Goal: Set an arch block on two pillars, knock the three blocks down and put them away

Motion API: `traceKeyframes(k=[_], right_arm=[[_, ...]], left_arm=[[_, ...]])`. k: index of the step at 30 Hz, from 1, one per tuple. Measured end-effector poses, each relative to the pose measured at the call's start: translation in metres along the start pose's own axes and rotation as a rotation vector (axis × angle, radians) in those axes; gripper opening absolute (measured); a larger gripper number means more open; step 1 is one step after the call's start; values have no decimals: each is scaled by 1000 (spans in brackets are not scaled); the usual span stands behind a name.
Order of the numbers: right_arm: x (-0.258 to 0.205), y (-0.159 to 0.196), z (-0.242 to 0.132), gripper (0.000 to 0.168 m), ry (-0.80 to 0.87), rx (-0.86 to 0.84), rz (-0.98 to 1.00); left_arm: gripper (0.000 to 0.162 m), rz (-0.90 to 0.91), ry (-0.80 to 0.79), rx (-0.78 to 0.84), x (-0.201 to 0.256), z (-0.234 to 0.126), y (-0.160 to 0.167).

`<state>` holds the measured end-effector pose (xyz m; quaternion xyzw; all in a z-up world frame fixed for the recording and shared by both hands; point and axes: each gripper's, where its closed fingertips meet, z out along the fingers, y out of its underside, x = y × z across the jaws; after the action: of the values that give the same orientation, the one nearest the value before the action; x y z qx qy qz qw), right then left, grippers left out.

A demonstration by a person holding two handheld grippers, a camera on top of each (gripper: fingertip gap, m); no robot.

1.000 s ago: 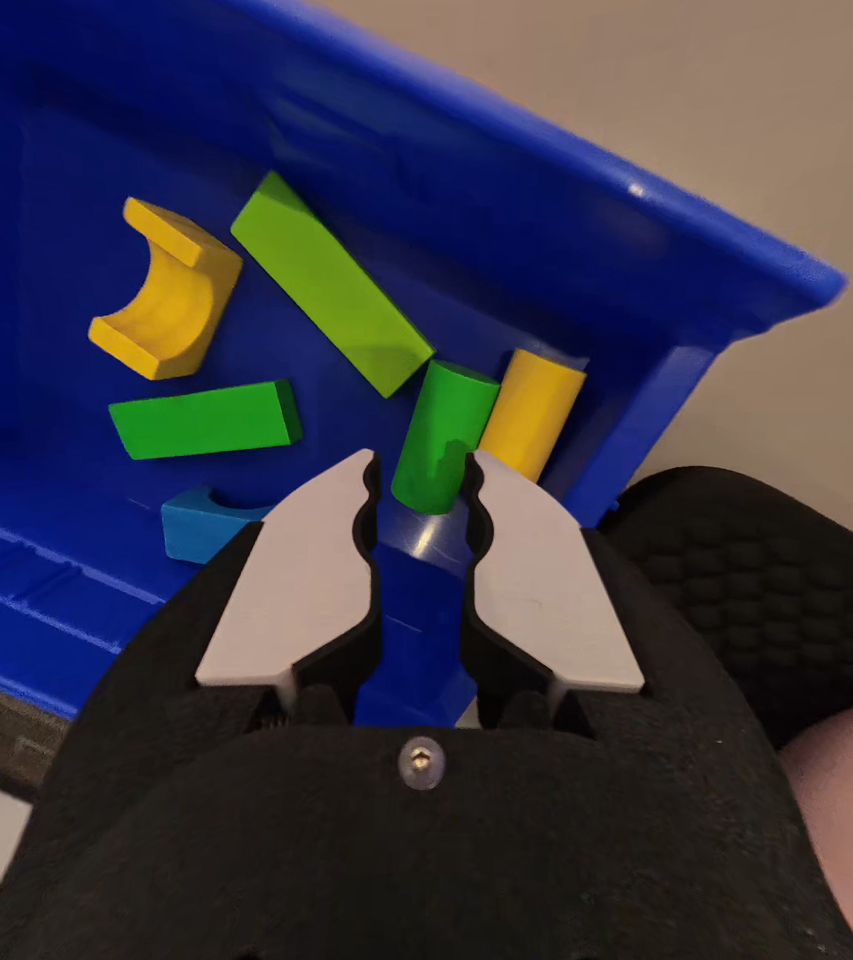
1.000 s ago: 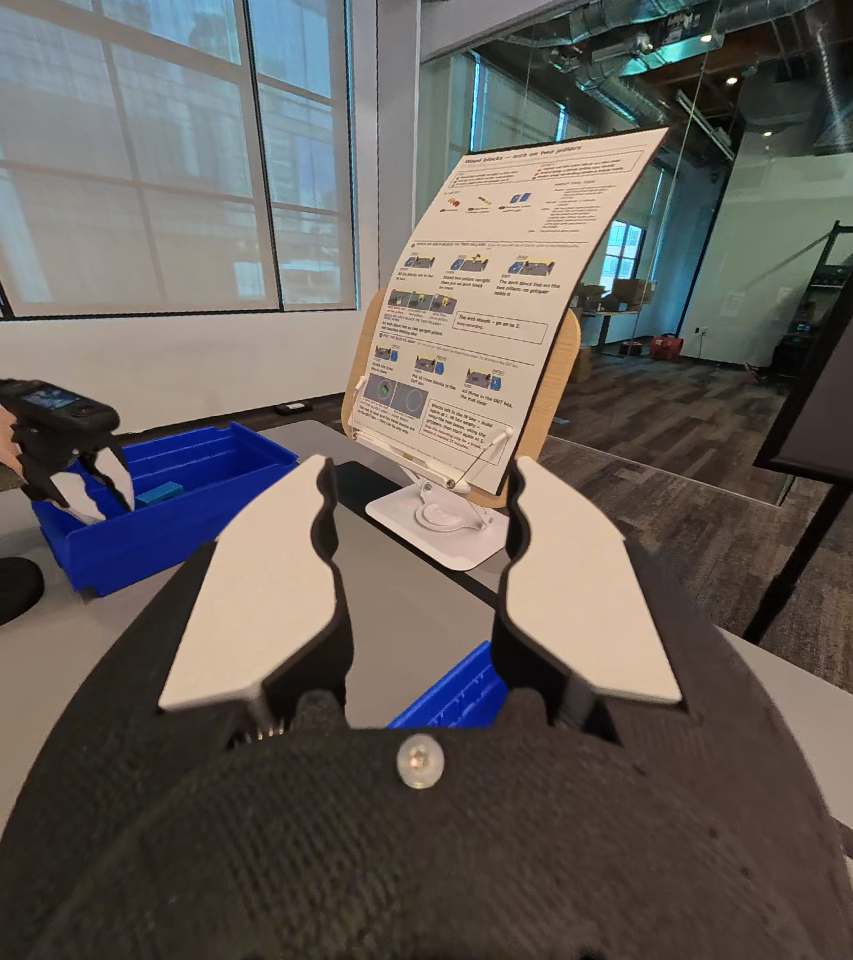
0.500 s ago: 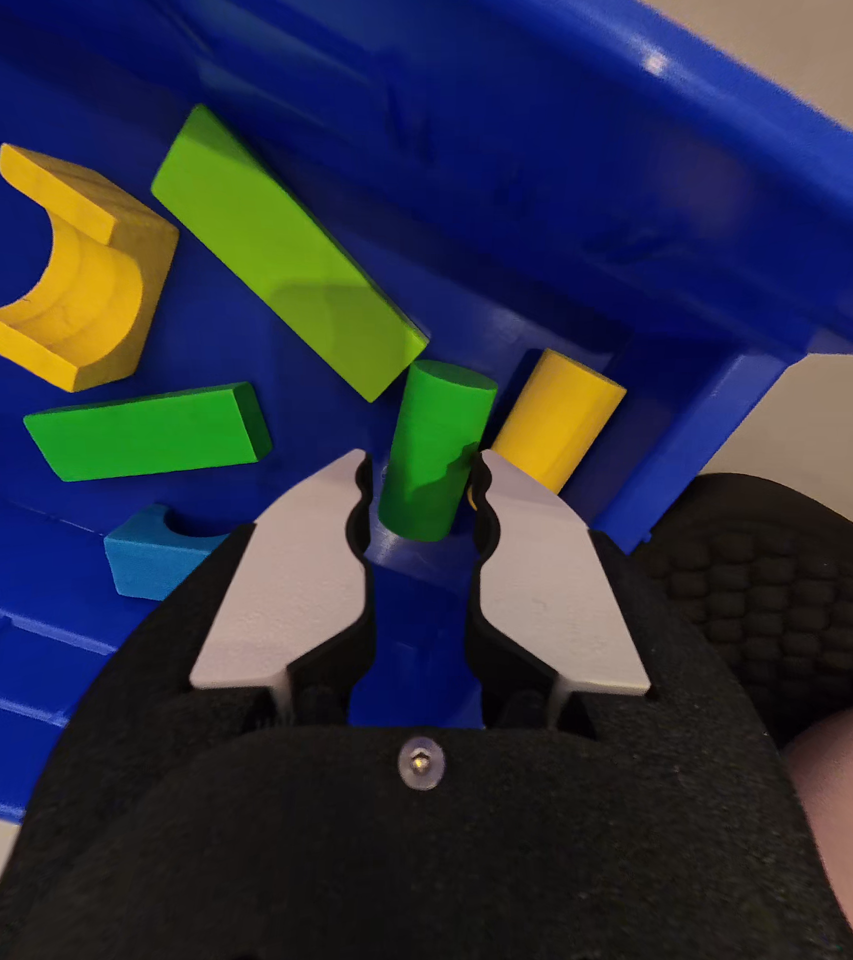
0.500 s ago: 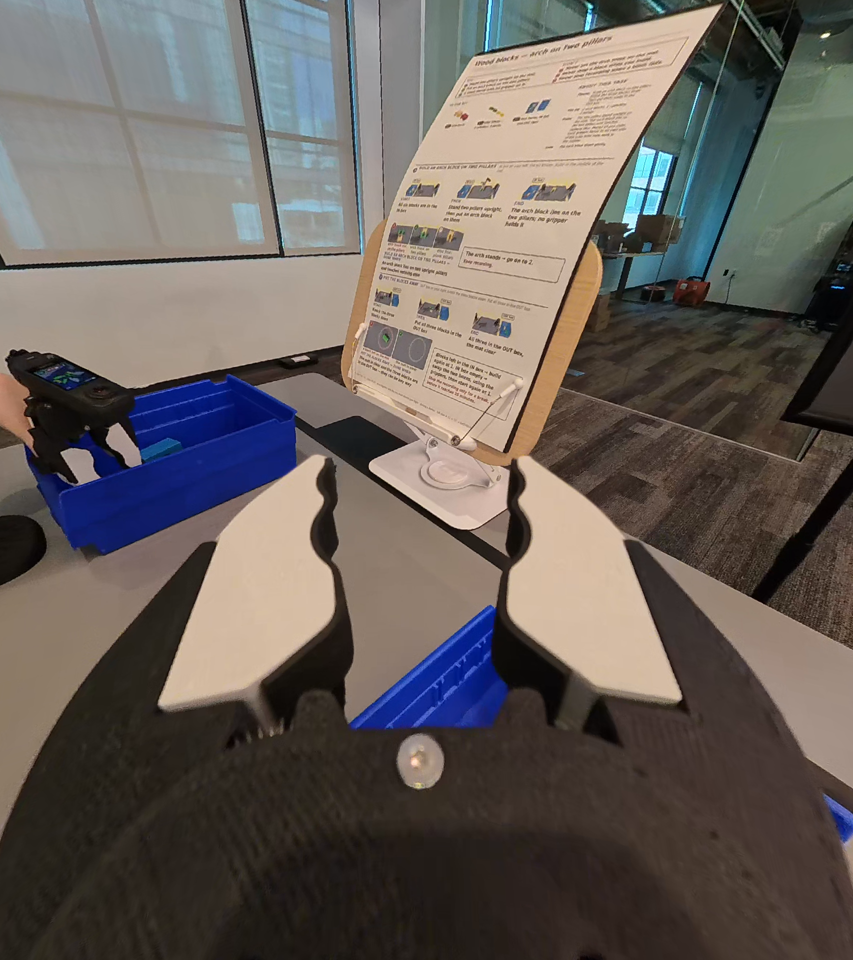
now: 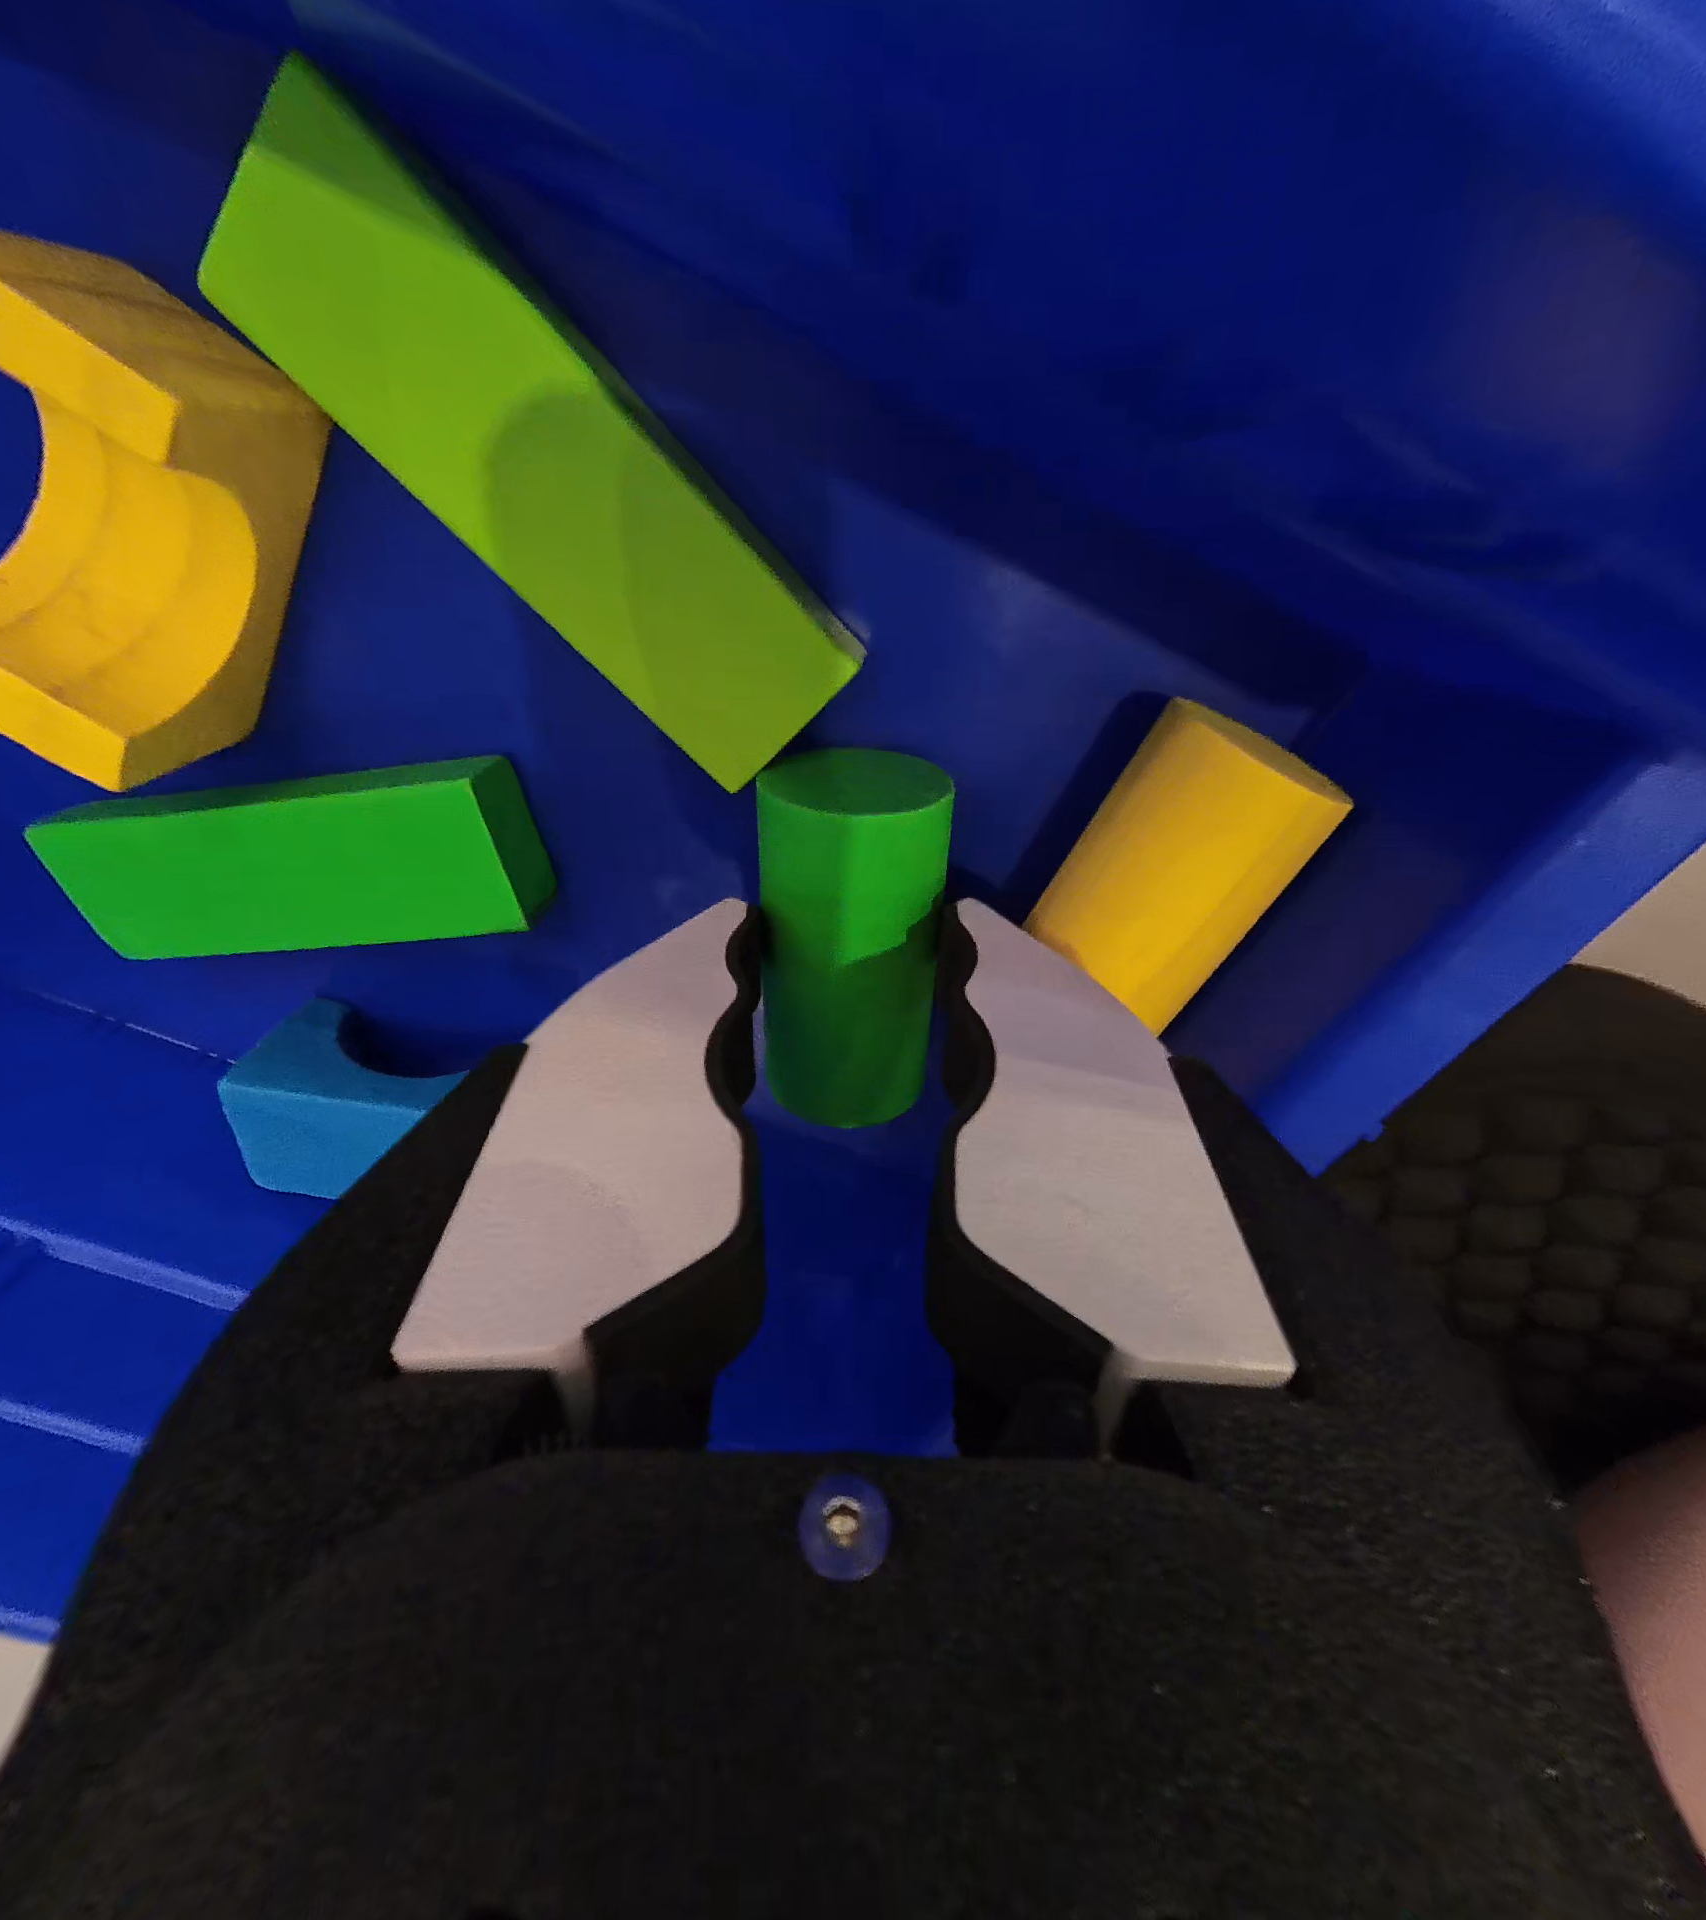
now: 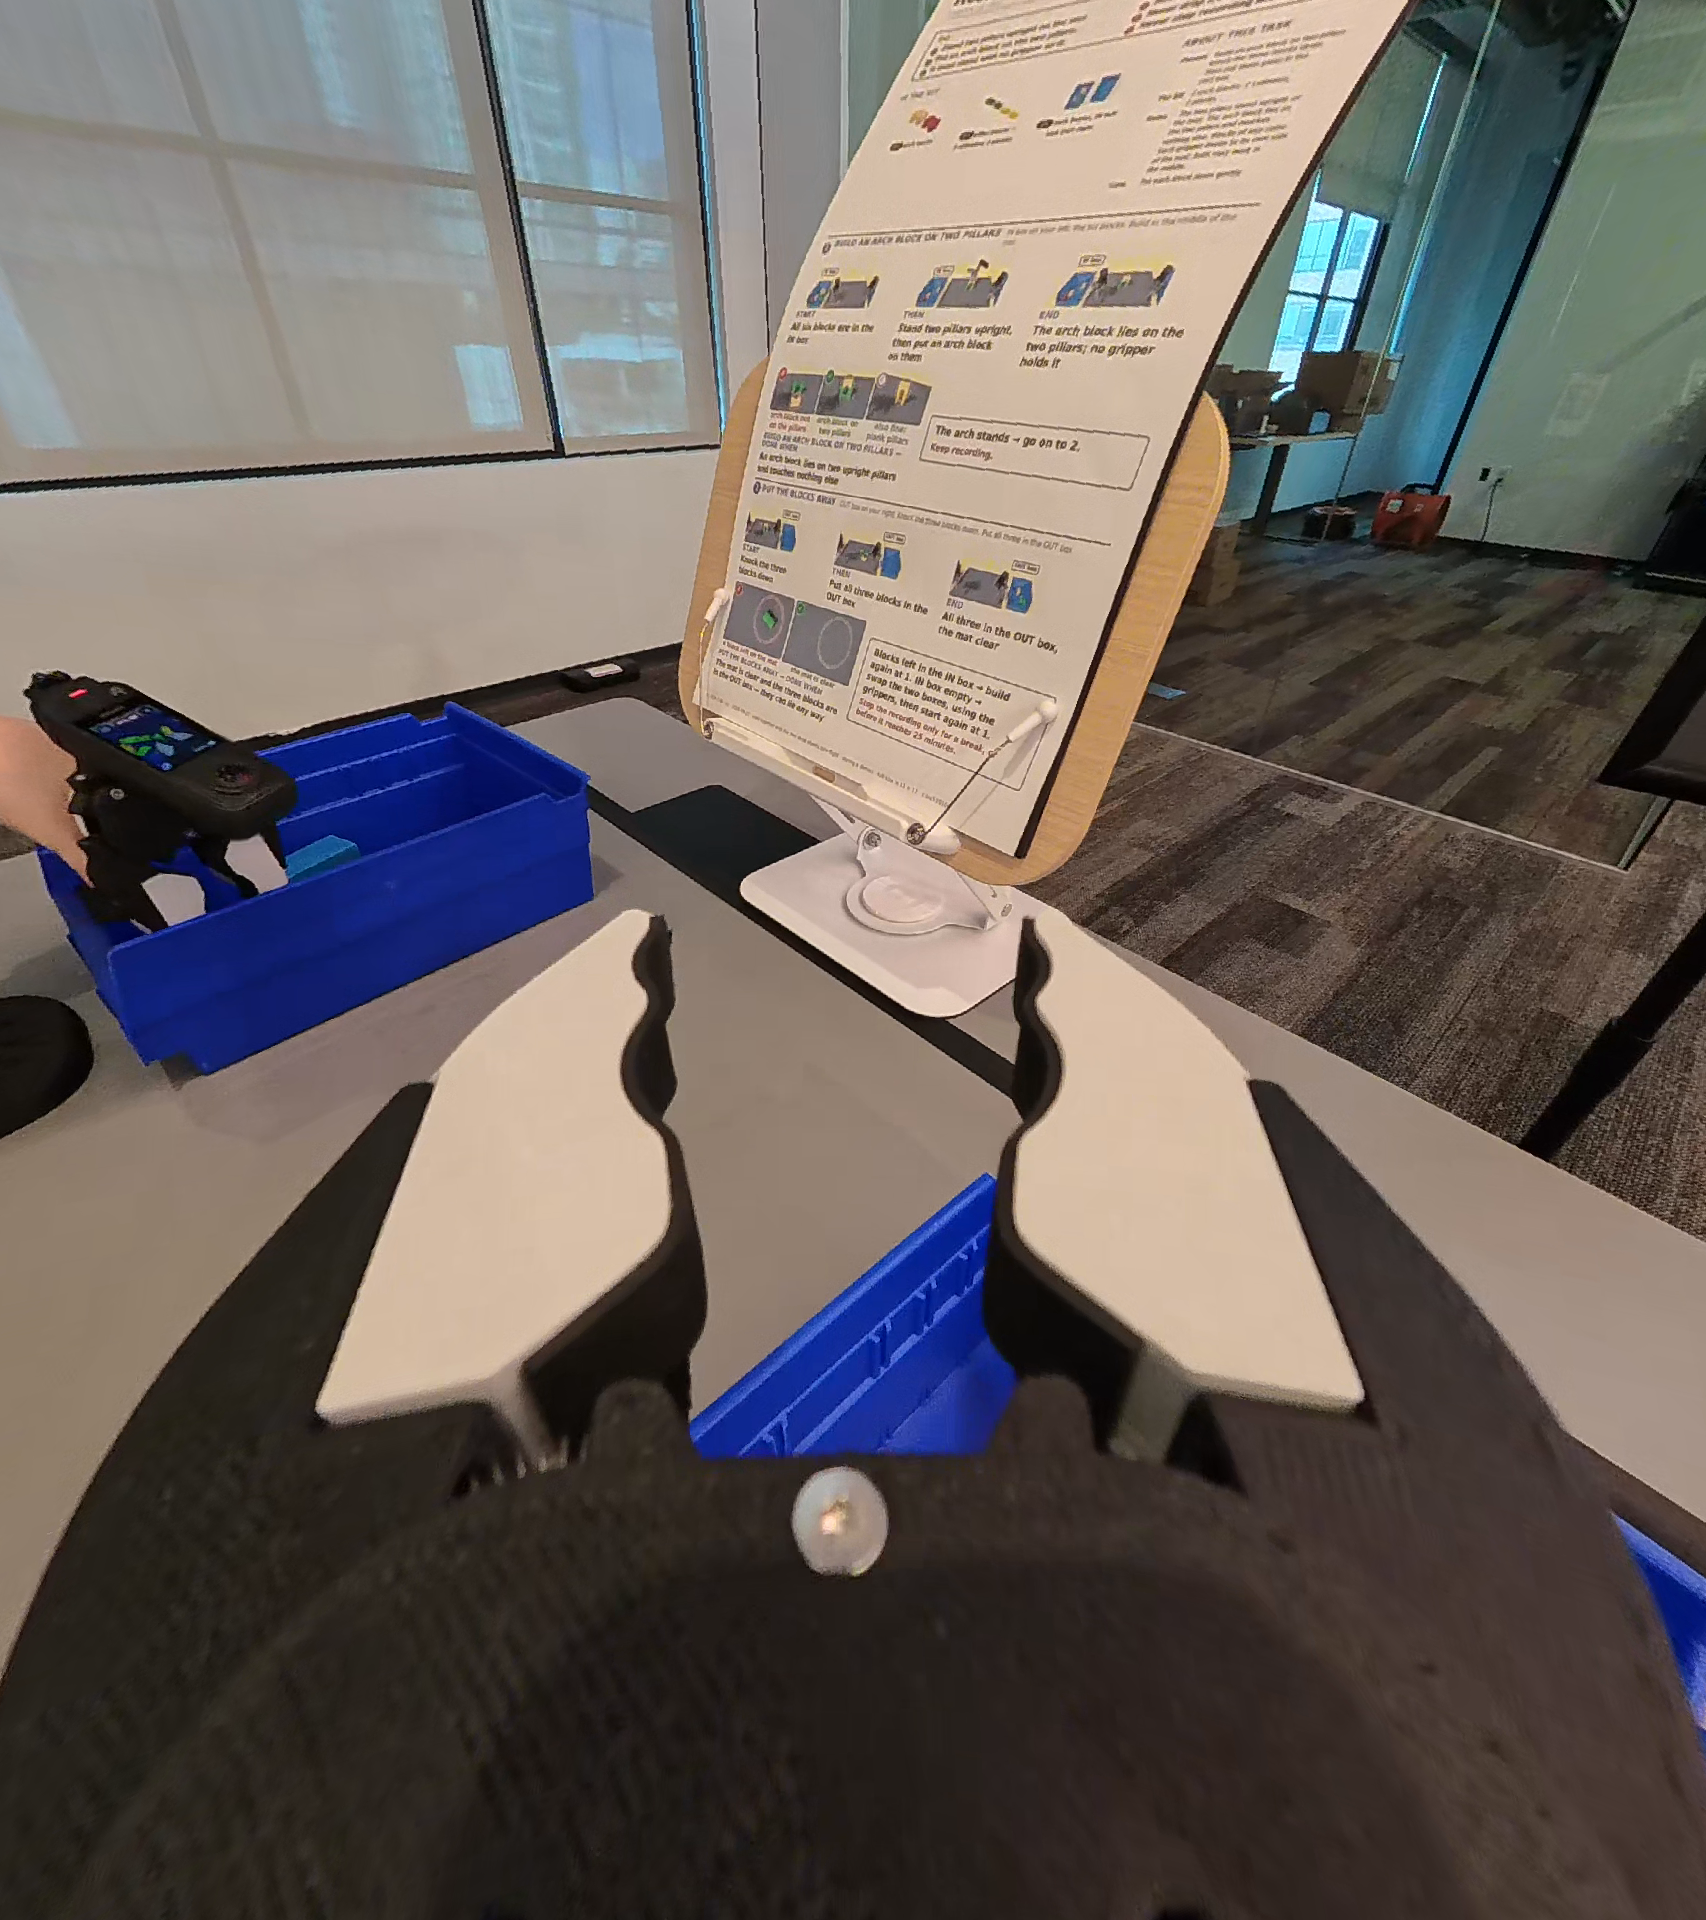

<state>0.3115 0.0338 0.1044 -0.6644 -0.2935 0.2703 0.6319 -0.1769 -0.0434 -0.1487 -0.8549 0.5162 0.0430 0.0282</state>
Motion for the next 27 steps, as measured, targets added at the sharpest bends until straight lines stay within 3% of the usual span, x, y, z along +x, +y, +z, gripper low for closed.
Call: traceKeyframes(k=[5,7,12,15,18,20,21,25,27], right_arm=[[0,5,2,64,-3,-30,-1],[-1,5,2,64,-6,-29,-4],[-12,-2,10,64,-25,1,-18],[-45,-17,26,64,-79,69,-112],[-114,-23,48,65,-217,134,-311],[-169,-15,61,64,-369,131,-393],[-190,-11,67,64,-422,111,-376],[-238,3,84,63,-592,10,-135],[-238,18,95,61,-555,-67,-115]], left_arm=[[33,-32,20,-1,-2,-10,6],[33,-89,15,93,-7,-28,4],[32,-94,-180,644,-34,-117,-34],[32,-50,-91,1030,-9,-184,-72],[32,-47,178,1297,30,-234,-114],[32,-27,369,1350,59,-245,-141],[32,28,389,1347,73,-243,-153],[32,178,321,1267,109,-217,-191],[32,220,348,1242,124,-210,-199]])
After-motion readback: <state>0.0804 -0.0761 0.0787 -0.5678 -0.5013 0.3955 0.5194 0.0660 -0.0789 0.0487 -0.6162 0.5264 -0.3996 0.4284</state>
